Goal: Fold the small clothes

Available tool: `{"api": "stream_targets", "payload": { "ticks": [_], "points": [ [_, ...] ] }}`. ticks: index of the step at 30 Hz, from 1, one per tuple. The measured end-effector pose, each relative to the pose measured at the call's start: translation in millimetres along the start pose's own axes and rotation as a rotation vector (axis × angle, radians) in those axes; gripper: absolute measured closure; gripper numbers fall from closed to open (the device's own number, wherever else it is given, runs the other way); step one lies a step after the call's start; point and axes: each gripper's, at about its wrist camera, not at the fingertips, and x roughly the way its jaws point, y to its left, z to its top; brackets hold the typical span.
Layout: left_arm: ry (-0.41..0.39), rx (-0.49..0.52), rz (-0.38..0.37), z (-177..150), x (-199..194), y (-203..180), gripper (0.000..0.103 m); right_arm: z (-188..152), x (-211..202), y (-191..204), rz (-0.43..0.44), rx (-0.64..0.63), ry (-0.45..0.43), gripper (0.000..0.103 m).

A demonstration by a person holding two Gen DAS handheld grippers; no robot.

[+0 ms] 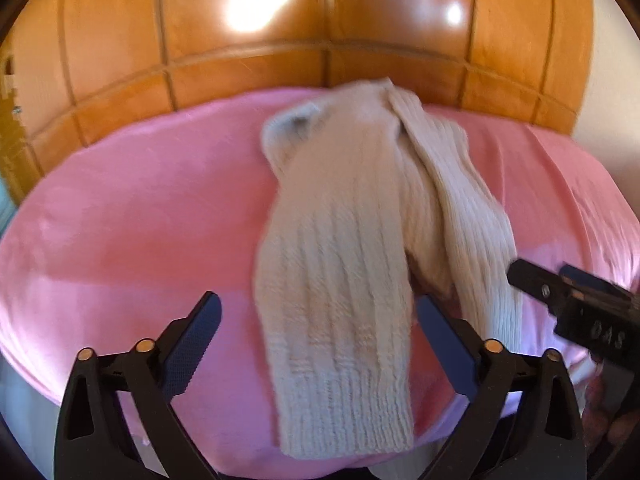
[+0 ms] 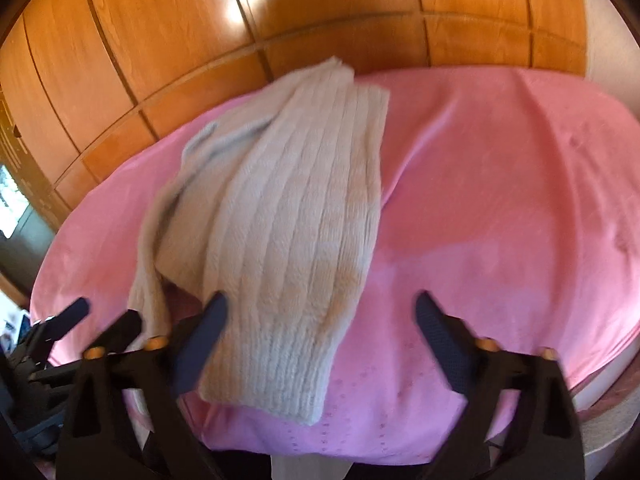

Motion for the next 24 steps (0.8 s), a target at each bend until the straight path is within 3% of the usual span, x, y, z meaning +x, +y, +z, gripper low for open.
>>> {"api": "stream_targets", "payload": {
  "ticks": [2,4,7,8,9,10,12,15,17,19,24],
  "points": [
    [0.048,0.018,-0.012,-5,15,-2,0.017,-1,12,-3,0.029,0.005,0.039,0.027],
    [0.101,0.027,-0.008,-10,33,-2,0.025,-3,23,-4,0.001,-0.004,0.063,0.026],
    [0.084,0.032,-0.009,-15,36,-1,0.039,-5,39,-2,0.007,-0.044,0.090,0.025],
    [0.069,0.025,-0.020,-14,33,1,0.063,-6,39,3,-0.004,-0.088,0.082,0.028],
    [0.067,0.002,-0.043,-11,31,6,0.081,-6,37,8,0.007,-0.128,0.080,0.046],
    [0.070,-0.030,-0.072,-8,30,11,0.082,-5,35,10,0.031,-0.151,0.082,0.072],
    [0.067,-0.106,-0.141,-2,27,26,0.085,-2,28,15,0.041,-0.205,0.083,0.097],
    [0.014,-0.191,-0.225,15,10,51,0.085,11,7,5,0.038,-0.238,0.051,0.097],
    [-0.041,-0.232,-0.252,34,-5,72,0.085,29,-10,-15,-0.017,-0.228,-0.003,0.097],
    [-0.085,-0.258,-0.239,58,-14,94,0.085,50,-21,-41,-0.076,-0.194,-0.046,0.097],
    [-0.151,-0.313,-0.160,125,-13,146,0.085,124,-28,-112,-0.322,-0.163,-0.167,0.097]
  ]
}}
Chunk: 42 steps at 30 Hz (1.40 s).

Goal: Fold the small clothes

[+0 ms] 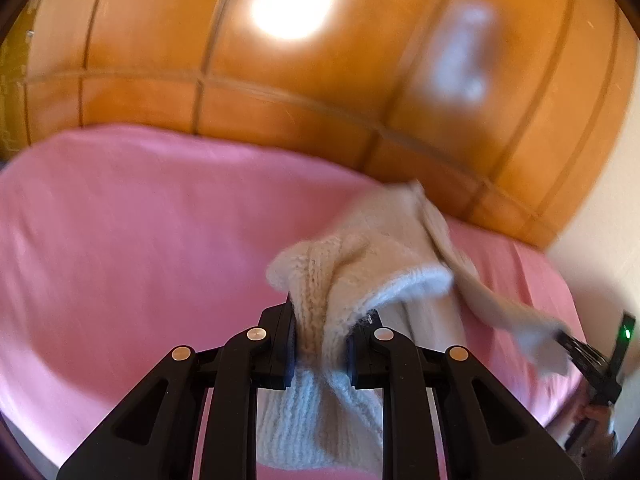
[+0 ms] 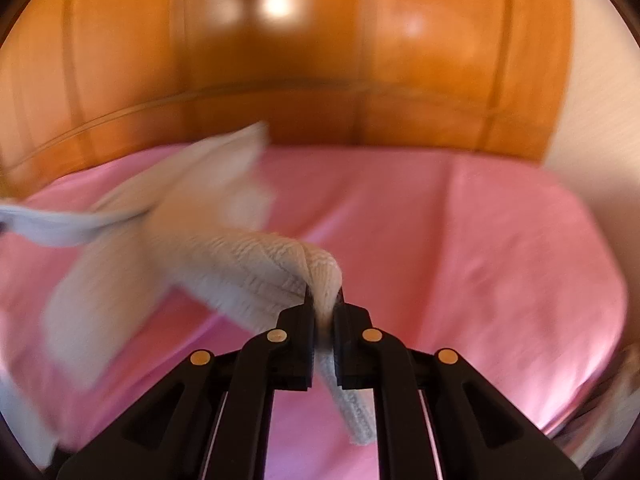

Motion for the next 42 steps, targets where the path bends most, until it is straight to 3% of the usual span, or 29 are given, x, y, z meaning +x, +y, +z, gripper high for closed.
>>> {"api": "stream_targets", "payload": {
  "ticks": [6,10,13,14,15,16,17,20,22,24,27,28,30,33,35,37,38,39,40,41,42],
  "points": [
    [-0.078,-0.101,0.245,109,37,54,0.085,62,56,-82,-0.268,0.051,0.011,0.097],
    [-0.054,-0.147,0.448,149,76,90,0.084,82,110,-128,-0.358,0.117,0.103,0.097],
    [-0.025,-0.204,0.522,157,98,116,0.071,86,139,-137,-0.399,0.107,0.157,0.093],
    [-0.017,-0.196,0.541,159,103,117,0.053,86,143,-140,-0.404,0.116,0.164,0.087],
    [-0.013,-0.185,0.565,159,109,118,0.035,86,142,-141,-0.403,0.127,0.164,0.068],
    [-0.022,-0.167,0.578,152,109,116,0.032,83,138,-141,-0.393,0.146,0.145,0.040],
    [-0.028,-0.146,0.576,144,107,113,0.031,81,131,-138,-0.387,0.150,0.121,0.033],
    [0.018,-0.113,0.498,116,103,109,0.031,79,114,-108,-0.337,0.131,0.089,0.031],
    [0.080,-0.139,0.350,96,105,109,0.031,69,94,-87,-0.175,0.162,0.092,0.030],
    [0.169,-0.173,0.140,63,106,98,0.031,53,80,-57,0.091,0.204,0.137,0.030],
    [0.260,-0.204,-0.093,19,110,76,0.032,26,73,-8,0.412,0.245,0.236,0.032],
    [0.284,-0.217,-0.145,8,113,69,0.032,11,73,18,0.537,0.257,0.293,0.036],
    [0.337,-0.250,-0.230,-17,120,56,0.032,-15,76,57,0.699,0.286,0.397,0.044],
    [0.390,-0.309,-0.292,-42,131,46,0.032,-43,82,93,0.822,0.331,0.486,0.047],
    [0.410,-0.351,-0.342,-55,136,40,0.035,-53,85,105,0.846,0.358,0.500,0.049],
    [0.392,-0.388,-0.384,-59,137,40,0.052,-53,85,110,0.870,0.400,0.478,0.057],
    [0.390,-0.399,-0.392,-59,138,40,0.065,-51,85,112,0.863,0.408,0.473,0.062],
    [0.380,-0.405,-0.402,-58,138,38,0.081,-50,86,113,0.855,0.409,0.471,0.077],
    [0.372,-0.397,-0.405,-55,138,32,0.089,-49,83,115,0.856,0.400,0.472,0.088],
    [0.362,-0.380,-0.400,-51,134,30,0.097,-46,79,115,0.843,0.376,0.465,0.089],
    [0.344,-0.362,-0.394,-45,127,28,0.098,-40,73,114,0.820,0.329,0.438,0.091]
  ]
}}
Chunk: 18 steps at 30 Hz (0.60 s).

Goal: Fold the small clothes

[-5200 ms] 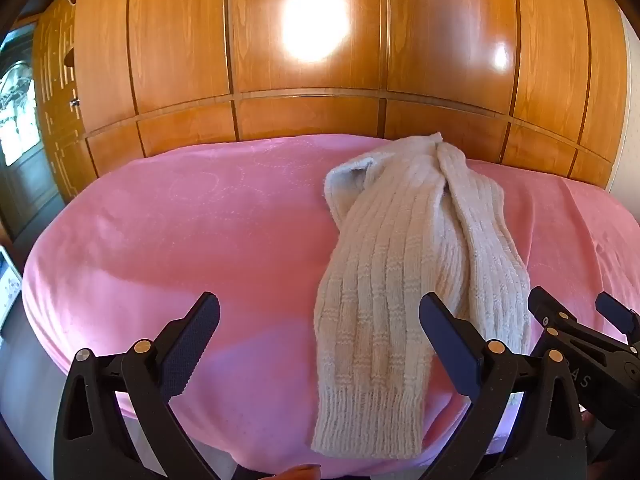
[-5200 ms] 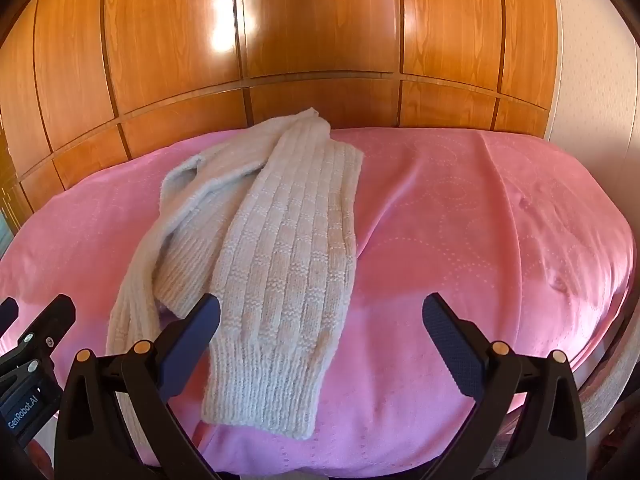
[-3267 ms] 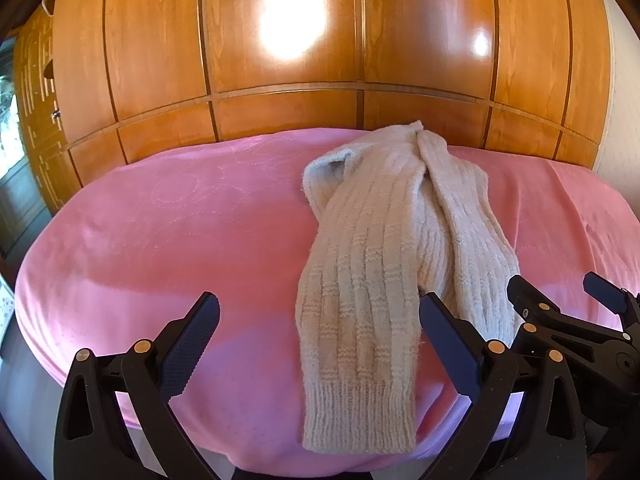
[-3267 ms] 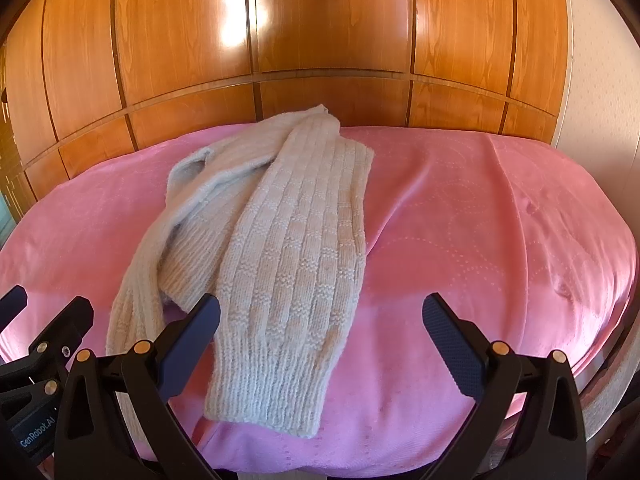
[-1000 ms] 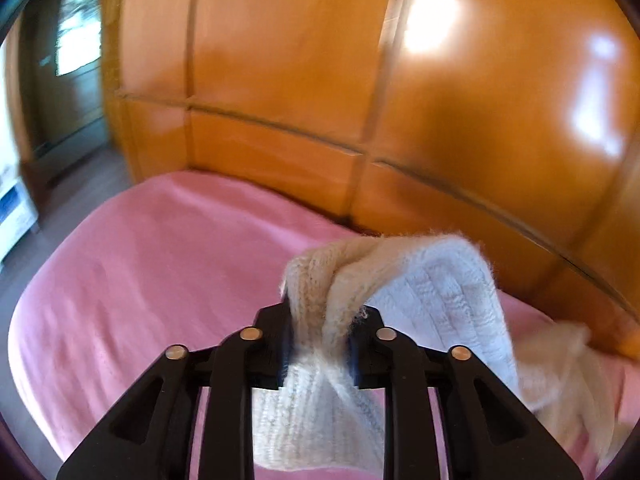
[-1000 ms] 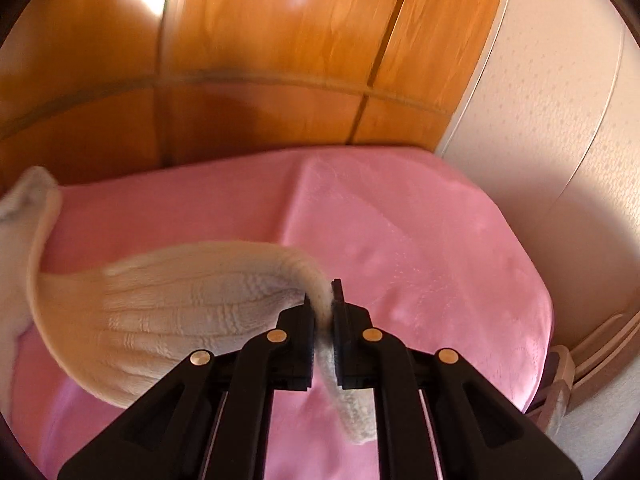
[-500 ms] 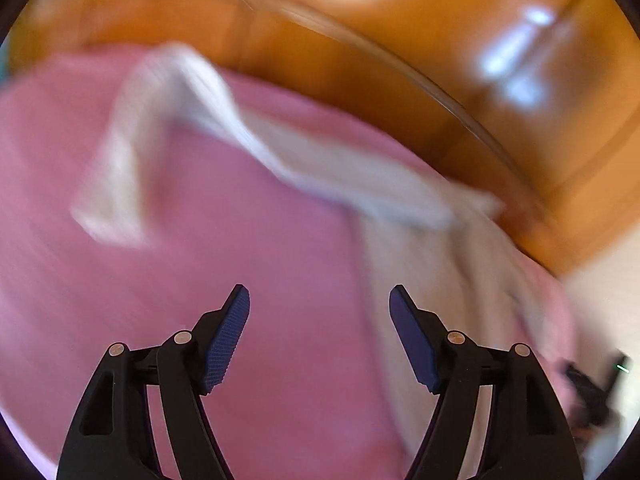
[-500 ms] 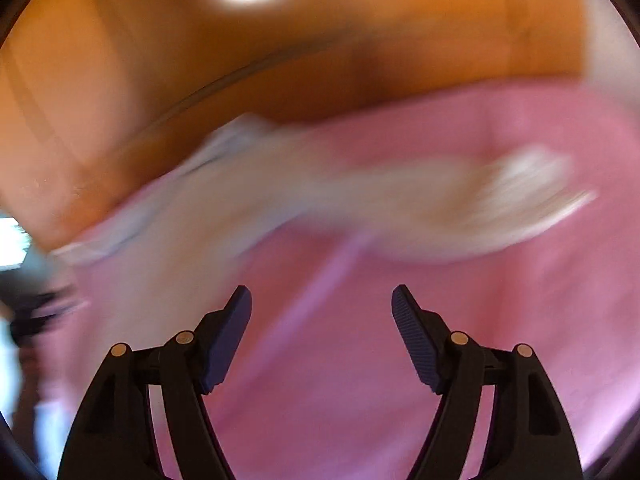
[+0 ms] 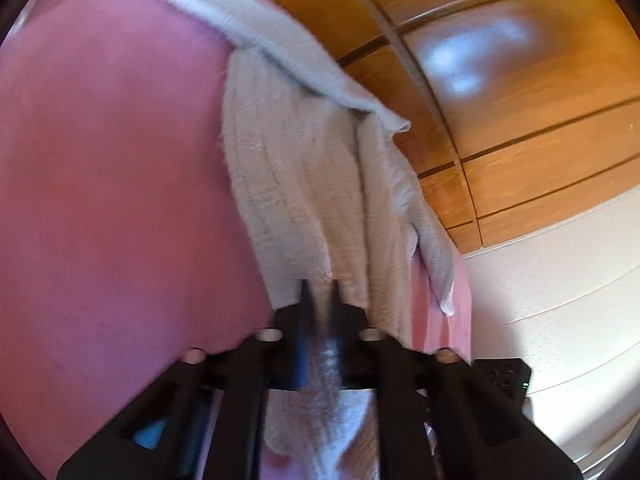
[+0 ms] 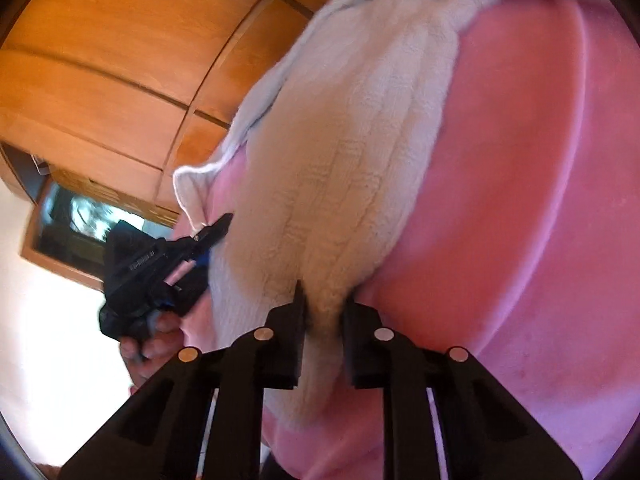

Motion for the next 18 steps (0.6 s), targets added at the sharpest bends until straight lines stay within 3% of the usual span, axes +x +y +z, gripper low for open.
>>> {"api": "stream_targets", "payload": {
  "ticks": [3,9,13,15,18],
  "points": [
    [-0.059,0.061,0.015,0,-29,-16,0.099,4,-17,19,-0.045,-0.088,-0.049,0.095],
    [-0.145,0.107,0.014,4,-118,-28,0.100,2,-111,53,-0.121,-0.231,-0.242,0.096],
    [-0.155,0.114,0.039,-6,-161,-33,0.100,-9,-174,57,-0.192,-0.268,-0.342,0.098],
    [-0.147,0.111,0.080,-14,-169,-30,0.100,-16,-183,47,-0.240,-0.249,-0.343,0.098],
    [-0.117,0.061,0.144,-35,-177,-5,0.100,-34,-165,16,-0.298,-0.184,-0.249,0.098]
  ]
}}
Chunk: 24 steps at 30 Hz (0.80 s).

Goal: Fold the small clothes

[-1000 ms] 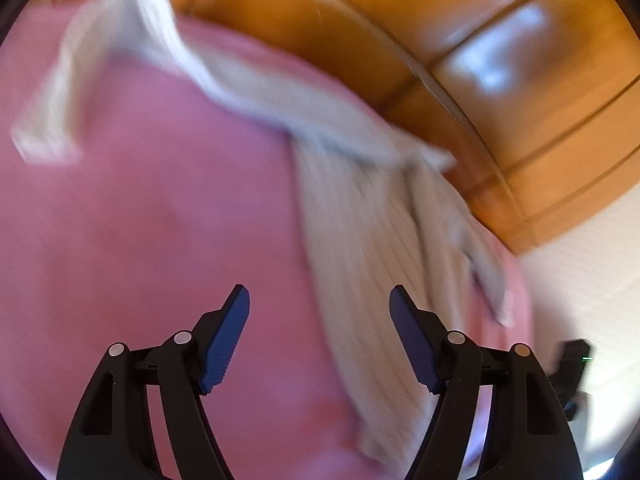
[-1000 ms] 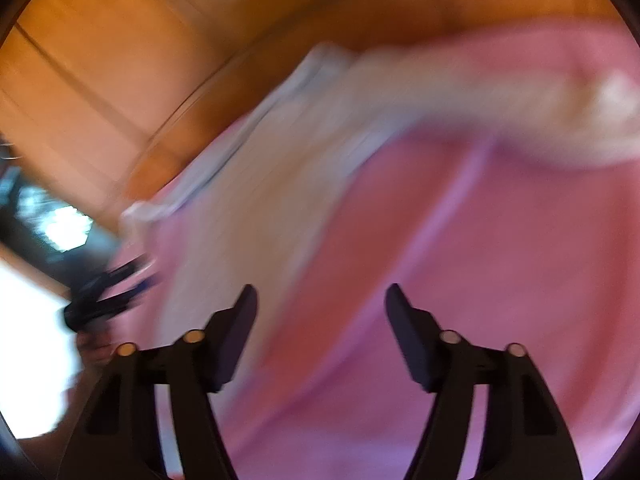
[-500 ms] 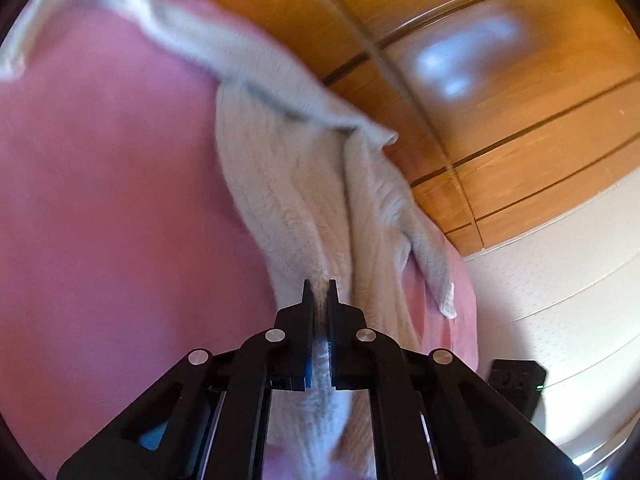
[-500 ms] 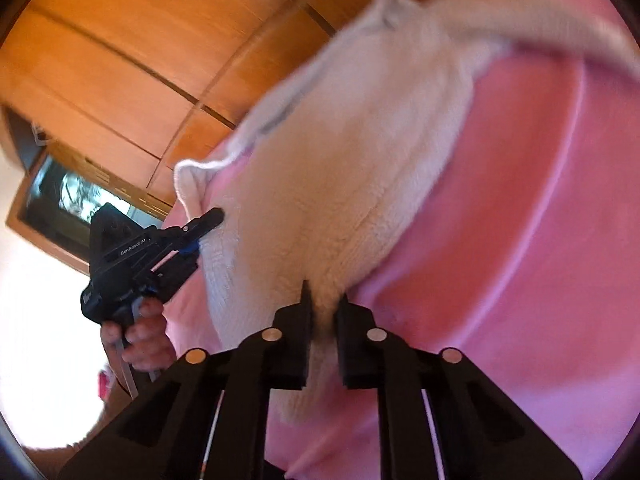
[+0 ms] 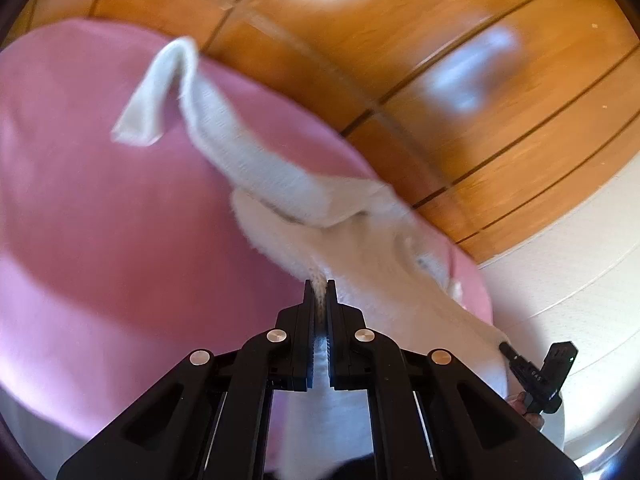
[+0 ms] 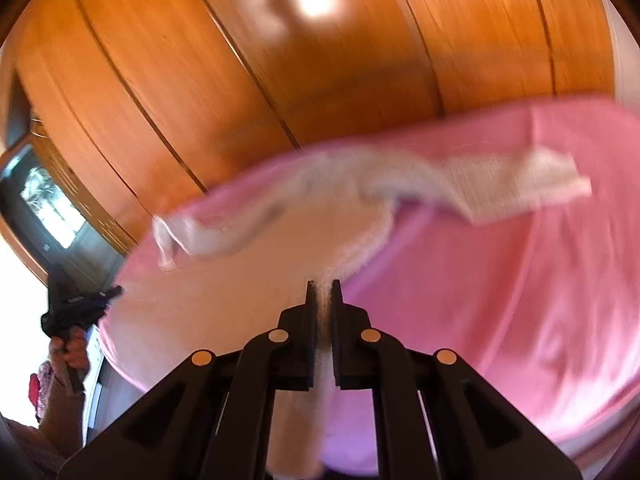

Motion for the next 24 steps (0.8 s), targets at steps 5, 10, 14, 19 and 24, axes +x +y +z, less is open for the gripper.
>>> {"api": "stream_targets", "payload": {
  "ticks": [5,10,14,19,24],
  "points": [
    [0.147,-0.007,0.150,-54,39,32,0.100,-54,61,-31,-0.089,0.080,0.186,0.098],
    [0.140,-0.045,0.137,-67,48,47,0.096,-64,86,-37,-0.162,0.079,0.228,0.095],
    [0.092,-0.046,0.101,-67,37,48,0.044,-51,67,-31,-0.251,0.004,0.151,0.056],
    [0.100,-0.026,0.025,-79,54,44,0.038,-30,85,-1,-0.166,-0.046,0.093,0.042],
    [0.148,0.097,-0.025,-97,55,25,0.097,-30,128,39,-0.089,-0.109,0.113,0.040]
  ]
}}
